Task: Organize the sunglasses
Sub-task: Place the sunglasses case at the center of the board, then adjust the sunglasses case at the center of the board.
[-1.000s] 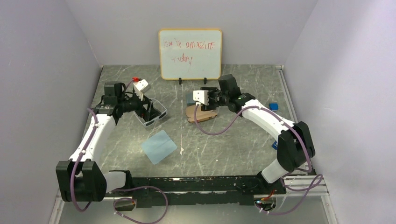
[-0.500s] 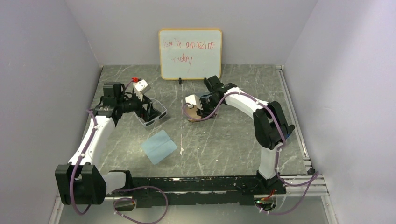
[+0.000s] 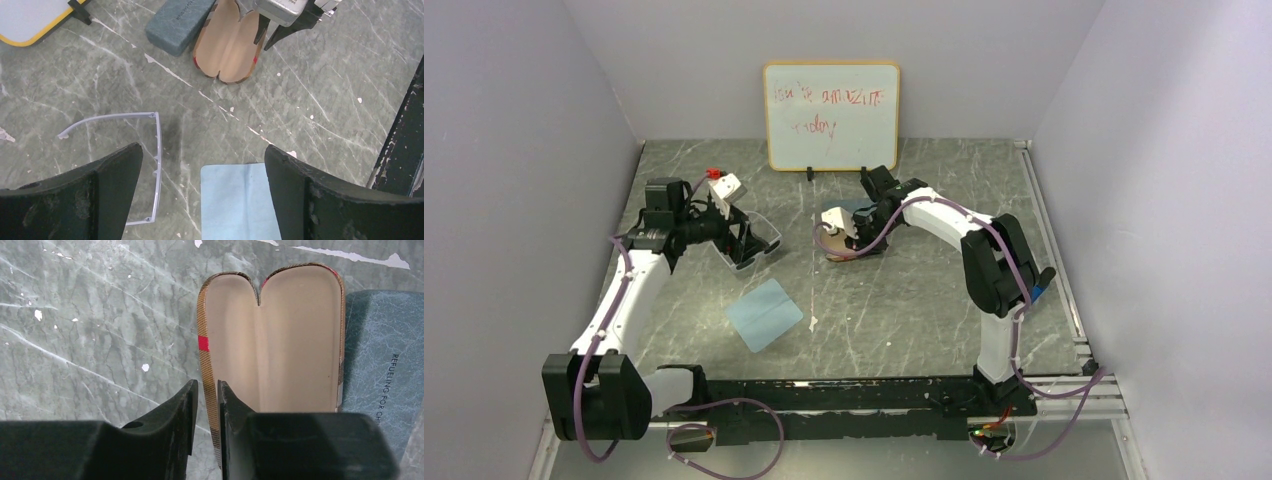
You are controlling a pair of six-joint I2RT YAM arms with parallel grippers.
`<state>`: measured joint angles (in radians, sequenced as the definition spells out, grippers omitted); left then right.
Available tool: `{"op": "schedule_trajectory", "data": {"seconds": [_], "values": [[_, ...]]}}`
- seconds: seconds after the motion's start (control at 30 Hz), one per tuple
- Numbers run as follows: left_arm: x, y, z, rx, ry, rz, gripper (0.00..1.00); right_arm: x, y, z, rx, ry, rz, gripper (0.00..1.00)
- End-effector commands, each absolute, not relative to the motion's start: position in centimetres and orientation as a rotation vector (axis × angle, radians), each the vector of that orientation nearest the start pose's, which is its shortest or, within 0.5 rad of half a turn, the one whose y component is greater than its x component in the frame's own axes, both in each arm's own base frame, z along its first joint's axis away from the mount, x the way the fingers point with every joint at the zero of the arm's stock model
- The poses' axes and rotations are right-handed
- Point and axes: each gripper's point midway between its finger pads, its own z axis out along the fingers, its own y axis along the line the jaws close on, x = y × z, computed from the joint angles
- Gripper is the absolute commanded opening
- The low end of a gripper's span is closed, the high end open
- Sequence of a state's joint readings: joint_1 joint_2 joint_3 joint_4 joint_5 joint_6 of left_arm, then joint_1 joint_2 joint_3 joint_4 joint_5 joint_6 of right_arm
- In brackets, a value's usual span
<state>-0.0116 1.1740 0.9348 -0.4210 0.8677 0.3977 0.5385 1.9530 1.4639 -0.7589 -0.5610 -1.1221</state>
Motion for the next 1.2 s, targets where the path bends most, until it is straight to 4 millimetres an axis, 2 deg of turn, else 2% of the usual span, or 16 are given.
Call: {"op": "schedule_trajectory", "data": {"seconds": [0.0, 0.13, 0.5, 0.73, 1.17], "values": [[30.2, -13.1, 21.5, 0.890, 1.794, -0.722, 0.96, 33.6, 27.4, 6.1, -1.998, 1.646, 0.590, 0.24], [30.2, -13.0, 21.4, 0.888, 1.798, -0.725, 0.96, 33.4, 27.1, 5.6, -2.002, 1.649, 0.580, 0.23], [30.2, -13.1, 21.4, 0.890, 1.795, -0.729, 0.96, 33.4, 26.9, 5.2, -1.951, 1.632, 0.534, 0.12], [30.1, -13.1, 21.3, 0.891, 1.796, -0.737, 0.96, 35.1, 26.8, 4.5, -1.933, 1.596, 0.419, 0.12], [30.0, -13.1, 21.3, 0.890, 1.796, -0.733, 0.96, 37.5, 27.6, 3.8, -1.980, 1.526, 0.323, 0.12]]}}
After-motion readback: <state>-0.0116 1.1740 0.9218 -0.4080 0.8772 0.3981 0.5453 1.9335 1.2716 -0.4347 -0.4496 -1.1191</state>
